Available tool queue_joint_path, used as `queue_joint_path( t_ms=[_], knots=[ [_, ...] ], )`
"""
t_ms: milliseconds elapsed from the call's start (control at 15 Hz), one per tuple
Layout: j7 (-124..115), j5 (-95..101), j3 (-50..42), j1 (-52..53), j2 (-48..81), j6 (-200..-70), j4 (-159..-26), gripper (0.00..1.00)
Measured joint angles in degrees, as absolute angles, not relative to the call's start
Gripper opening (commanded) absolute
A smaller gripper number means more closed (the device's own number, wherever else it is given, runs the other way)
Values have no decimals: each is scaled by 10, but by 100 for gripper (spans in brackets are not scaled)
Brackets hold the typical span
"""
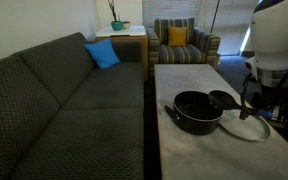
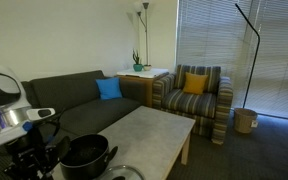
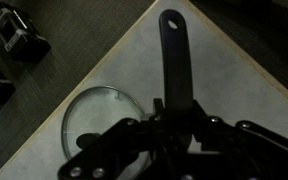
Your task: Put the black ladle inside the black pot
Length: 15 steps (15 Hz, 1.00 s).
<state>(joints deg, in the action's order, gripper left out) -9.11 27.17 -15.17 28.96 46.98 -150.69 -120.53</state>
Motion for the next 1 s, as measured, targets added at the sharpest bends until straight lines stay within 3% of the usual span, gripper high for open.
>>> queue_joint_path(
  t_ms=[400,800,1000],
  knots=[
    [-24,289,-125,264,467,-1353,-1130,7],
    [73,290,-68,212,482,-1110,-984,7],
    [142,289,-44,171,530,-1050,-894,7]
  ],
)
